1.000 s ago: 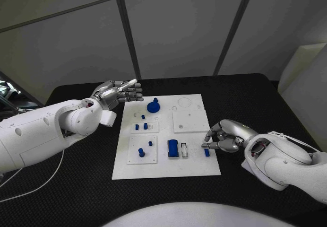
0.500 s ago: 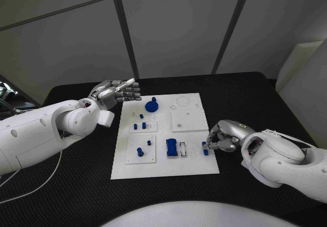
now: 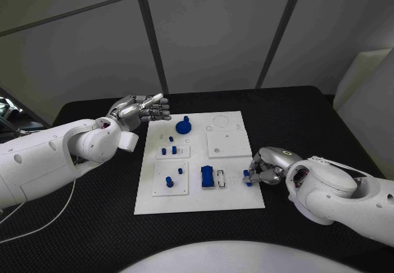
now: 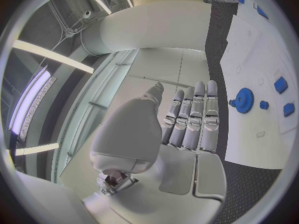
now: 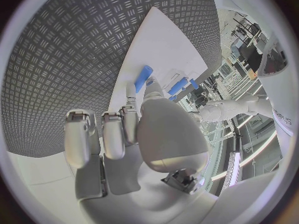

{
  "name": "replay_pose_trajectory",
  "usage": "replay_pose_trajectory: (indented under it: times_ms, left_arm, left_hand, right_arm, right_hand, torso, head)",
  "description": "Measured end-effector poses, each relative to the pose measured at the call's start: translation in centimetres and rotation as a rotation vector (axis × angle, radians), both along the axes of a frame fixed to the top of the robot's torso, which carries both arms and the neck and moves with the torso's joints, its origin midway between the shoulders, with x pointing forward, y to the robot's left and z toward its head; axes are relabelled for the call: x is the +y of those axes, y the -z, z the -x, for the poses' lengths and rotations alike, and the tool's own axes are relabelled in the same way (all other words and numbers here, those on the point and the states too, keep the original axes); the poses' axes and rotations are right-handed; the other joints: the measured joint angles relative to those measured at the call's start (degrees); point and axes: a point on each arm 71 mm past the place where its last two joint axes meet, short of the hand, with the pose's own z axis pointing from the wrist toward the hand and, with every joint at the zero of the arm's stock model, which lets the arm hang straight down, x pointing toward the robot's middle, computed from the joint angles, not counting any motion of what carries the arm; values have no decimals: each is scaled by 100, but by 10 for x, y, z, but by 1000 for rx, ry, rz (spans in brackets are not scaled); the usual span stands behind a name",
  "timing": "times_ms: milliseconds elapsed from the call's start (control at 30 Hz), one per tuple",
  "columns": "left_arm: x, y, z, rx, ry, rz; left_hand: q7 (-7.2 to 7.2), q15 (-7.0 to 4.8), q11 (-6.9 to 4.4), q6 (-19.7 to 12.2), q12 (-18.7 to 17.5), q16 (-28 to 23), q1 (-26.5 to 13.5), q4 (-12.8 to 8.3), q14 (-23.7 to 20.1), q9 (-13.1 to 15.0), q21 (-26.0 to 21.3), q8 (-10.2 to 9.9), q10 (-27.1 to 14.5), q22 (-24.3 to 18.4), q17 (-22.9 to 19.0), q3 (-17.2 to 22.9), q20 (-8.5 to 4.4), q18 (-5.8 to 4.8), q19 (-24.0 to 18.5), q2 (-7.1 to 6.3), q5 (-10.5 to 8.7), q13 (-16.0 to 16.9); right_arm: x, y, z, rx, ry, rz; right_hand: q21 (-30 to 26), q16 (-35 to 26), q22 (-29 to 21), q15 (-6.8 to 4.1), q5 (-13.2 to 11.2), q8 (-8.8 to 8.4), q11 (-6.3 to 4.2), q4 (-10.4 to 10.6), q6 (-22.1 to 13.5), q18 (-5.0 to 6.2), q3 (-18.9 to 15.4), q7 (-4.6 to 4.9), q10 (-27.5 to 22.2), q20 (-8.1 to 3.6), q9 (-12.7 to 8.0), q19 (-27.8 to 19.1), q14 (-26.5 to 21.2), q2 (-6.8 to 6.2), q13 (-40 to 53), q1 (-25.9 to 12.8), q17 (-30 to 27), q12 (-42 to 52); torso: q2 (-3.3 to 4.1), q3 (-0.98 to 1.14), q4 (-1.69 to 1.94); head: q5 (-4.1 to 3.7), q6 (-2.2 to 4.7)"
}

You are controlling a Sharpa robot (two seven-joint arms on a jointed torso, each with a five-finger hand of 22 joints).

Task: Assemble the parts on the task board

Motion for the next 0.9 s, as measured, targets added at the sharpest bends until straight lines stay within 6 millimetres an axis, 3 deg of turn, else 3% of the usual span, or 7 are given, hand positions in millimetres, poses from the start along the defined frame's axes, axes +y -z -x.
replay_pose_trajectory:
  times_ms: [300,400,533,733,900]
  left_arm:
    - [1,0,0,0,0,0]
    - [1,0,0,0,-1,-1]
    - [1,0,0,0,0,-1]
    - [1,0,1,1,0,-1]
    - [2,0,1,1,-1,-2]
  left_hand:
    - [0,0,0,0,0,0,0,0,0,0,0,0,0,0,-1,0,0,0,0,0,0,0]
    - [0,0,0,0,0,0,0,0,0,0,0,0,0,0,-1,0,0,0,0,0,0,0]
    - [0,0,0,0,0,0,0,0,0,0,0,0,0,1,-1,0,0,0,0,0,0,0]
    - [0,0,0,0,0,0,0,0,0,0,0,0,0,1,-1,0,0,0,0,0,0,0]
    - [0,0,0,0,0,0,0,0,0,0,0,0,0,1,-1,0,0,0,0,0,0,0]
  right_arm:
    - [8,1,-1,-3,-27,24]
    - [11,1,-1,-12,-42,40]
    - [17,1,-2,-31,-65,61]
    - [22,0,-2,-59,-88,85]
    - [22,-1,1,-69,-90,88]
  right_hand:
    - [0,0,0,-44,22,-44,-53,-189,79,0,107,-25,9,0,22,0,0,10,126,244,-1,7]
    - [0,0,0,-55,-260,-89,-54,-322,96,0,227,-24,8,-13,23,13,12,-58,172,368,-1,2]
    - [0,0,0,-84,-450,-144,-75,-533,130,0,439,-50,-10,-46,25,-1,2,-158,200,468,-1,-38]
    - [0,0,0,-85,-461,-206,-87,-701,135,0,676,-44,3,-46,23,-1,0,-225,200,547,-1,-56]
    - [0,0,0,-84,-196,-273,-94,-711,155,0,843,-64,10,-46,-90,-2,0,-225,200,547,-1,-60]
  torso:
    - [1,-1,3]
    - [1,-4,3]
    - [0,-5,3]
    - [-4,-5,7]
    - [-5,-4,4]
  head:
    - [16,-37]
    - [18,-43]
    - [18,-50]
    - [38,-53]
    - [60,-52]
